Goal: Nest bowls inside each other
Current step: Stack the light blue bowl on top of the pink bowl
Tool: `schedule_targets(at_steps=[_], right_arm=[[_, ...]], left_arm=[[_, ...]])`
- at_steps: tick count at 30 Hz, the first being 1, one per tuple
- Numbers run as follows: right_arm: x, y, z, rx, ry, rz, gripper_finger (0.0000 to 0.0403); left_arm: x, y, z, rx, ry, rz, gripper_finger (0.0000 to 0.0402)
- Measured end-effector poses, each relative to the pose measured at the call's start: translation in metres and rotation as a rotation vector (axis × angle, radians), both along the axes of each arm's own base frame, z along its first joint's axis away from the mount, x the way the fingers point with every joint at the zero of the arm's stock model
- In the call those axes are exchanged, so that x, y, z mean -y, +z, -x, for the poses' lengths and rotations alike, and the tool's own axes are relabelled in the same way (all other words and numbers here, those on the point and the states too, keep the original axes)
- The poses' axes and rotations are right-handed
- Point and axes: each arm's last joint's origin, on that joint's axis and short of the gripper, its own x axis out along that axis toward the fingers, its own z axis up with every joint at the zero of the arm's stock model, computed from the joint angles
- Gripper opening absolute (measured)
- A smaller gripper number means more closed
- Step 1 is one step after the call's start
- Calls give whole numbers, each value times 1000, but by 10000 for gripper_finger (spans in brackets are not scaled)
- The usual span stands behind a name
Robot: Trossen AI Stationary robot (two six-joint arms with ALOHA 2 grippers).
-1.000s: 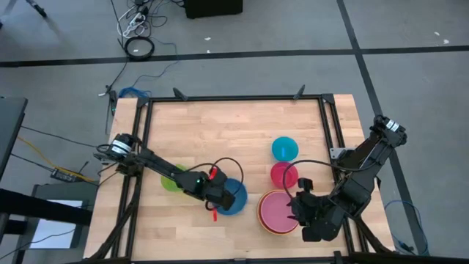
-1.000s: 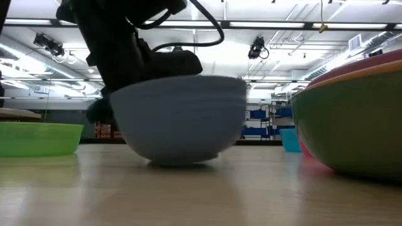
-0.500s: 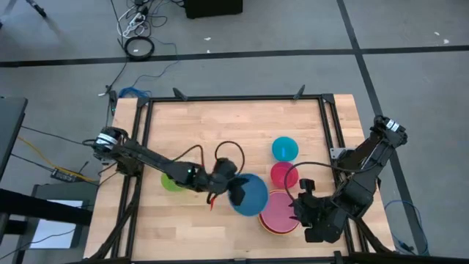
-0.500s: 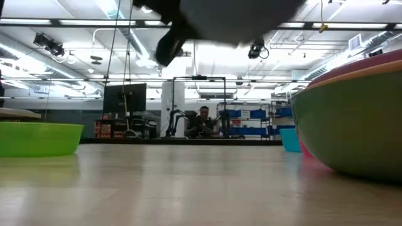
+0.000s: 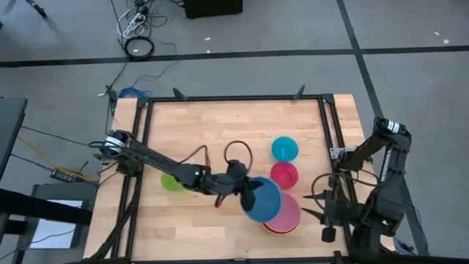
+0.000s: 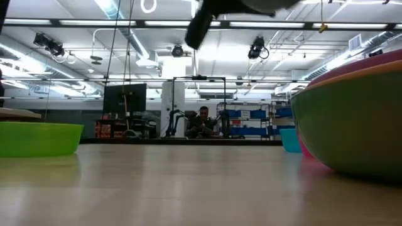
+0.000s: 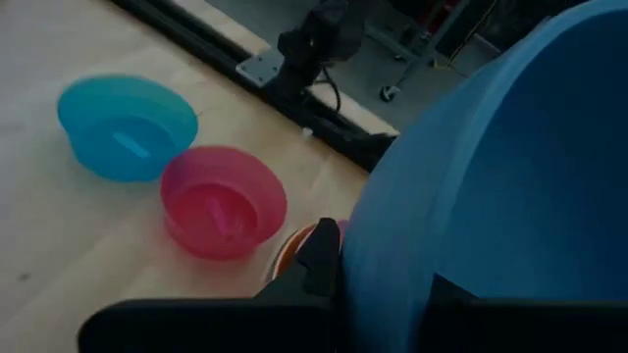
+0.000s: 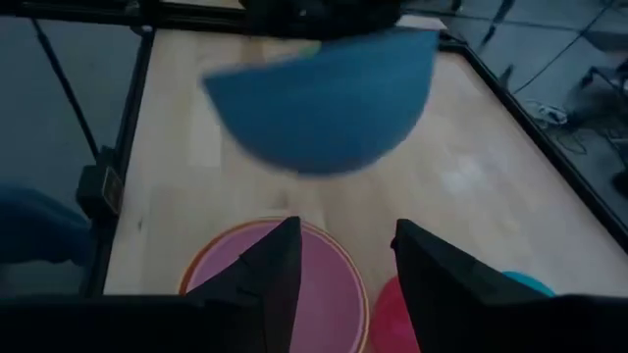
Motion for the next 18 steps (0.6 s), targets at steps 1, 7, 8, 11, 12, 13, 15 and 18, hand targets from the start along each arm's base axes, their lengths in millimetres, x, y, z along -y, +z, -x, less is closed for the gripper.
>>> schedule_targets(at_steps=[1,7,8,11,12,13,15,18], right_arm=[[1,0,1,-1,-9,-5,151],[3,-1,1,-8,-21,-6,151],[3,-1,1,-7,-21,-5,151],[3,-1,1,-5,-22,-6,151],[2,-1,1,-5,-22,-7,151],[2,-1,1,-3,-22,-10,151],[2,0,0,0,-22,-12,151],[2,0,0,1,-23,-14,151]], left_arm=[[1,-4,-4,-8,2,1,21],[7,-13,-33,7,22,17,21],[7,-17,-38,-2,24,14,21],[10,-28,-50,-32,25,4,21],[10,-30,-53,-34,27,4,21],[10,-31,-55,-41,23,5,21],[9,-36,-59,-65,27,18,21],[8,-50,-59,-128,35,28,21]])
